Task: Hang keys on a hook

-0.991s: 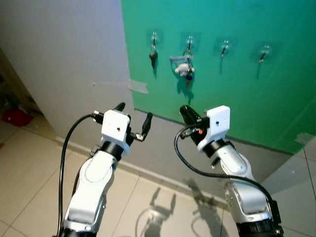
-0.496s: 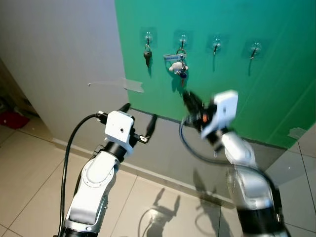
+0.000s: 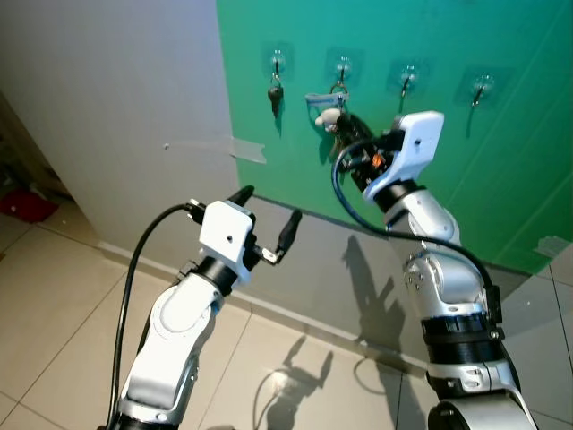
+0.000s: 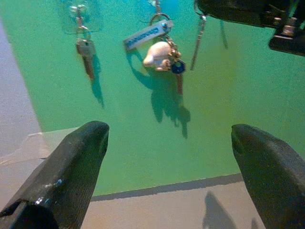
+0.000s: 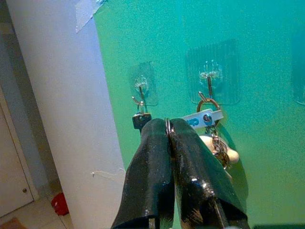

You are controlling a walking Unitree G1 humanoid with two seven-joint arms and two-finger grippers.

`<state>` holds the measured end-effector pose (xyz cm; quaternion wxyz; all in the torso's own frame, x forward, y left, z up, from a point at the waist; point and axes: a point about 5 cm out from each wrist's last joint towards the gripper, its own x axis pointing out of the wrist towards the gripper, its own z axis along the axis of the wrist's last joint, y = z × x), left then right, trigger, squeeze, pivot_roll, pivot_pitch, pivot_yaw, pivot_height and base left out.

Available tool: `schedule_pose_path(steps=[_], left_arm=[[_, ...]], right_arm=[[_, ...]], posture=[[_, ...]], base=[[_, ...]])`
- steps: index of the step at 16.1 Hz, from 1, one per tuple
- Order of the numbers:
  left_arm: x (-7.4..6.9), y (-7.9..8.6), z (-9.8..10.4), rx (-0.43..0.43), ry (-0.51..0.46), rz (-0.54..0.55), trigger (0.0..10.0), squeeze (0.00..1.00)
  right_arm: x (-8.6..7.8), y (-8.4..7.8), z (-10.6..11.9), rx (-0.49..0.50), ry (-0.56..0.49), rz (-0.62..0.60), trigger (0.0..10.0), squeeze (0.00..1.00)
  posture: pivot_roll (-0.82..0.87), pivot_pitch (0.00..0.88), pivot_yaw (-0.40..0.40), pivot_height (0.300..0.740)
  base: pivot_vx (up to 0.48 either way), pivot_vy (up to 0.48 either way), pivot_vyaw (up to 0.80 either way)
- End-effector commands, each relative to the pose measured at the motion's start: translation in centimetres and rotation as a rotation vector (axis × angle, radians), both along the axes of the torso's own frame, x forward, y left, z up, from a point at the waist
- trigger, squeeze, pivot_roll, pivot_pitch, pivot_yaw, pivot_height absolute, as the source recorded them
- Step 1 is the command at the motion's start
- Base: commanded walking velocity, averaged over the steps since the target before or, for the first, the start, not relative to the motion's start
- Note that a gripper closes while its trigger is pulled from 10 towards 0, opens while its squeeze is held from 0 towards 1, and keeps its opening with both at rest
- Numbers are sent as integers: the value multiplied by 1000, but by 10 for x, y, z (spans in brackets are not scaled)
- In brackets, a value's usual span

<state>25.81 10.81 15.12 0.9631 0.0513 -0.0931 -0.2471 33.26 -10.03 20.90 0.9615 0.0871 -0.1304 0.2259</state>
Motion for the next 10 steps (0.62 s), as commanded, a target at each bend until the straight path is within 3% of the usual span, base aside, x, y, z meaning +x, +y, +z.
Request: schedule_pose_path(steps=[1,3,6,7,8,10], left_arm=[[1,2,7,-16,-29,8,10000,0],[1,4,8,-21,-33,8,10000,0],[-5,6,2,-10,-11,-4,10000,0],[-5,6,2,-8,-9,-4,10000,0],[-6,11,-2,7,4,2,10000,0],[-11,16,-10,31,39,-15,10000,0]], right_arm=[[1,-1,0,22,4,-2,10000,0],[-7,-2,-5,43,18,8,10000,0],[-39,-4,-25,34,57,89,10000,0],[-41,-4,-27,31,61,92,10000,0],[-51,-14,-45,5,122,57,10000,0],[-72,-23,-63,-6,186,12,10000,0]], posture=[[45,0,5,740],[46,0,5,740],[47,0,8,740],[47,0,8,740],[45,0,13,740],[35,0,25,740]], base=[[0,0,0],[142,0,-738],[291,0,-800],[292,0,-800],[289,0,-769],[281,0,0]])
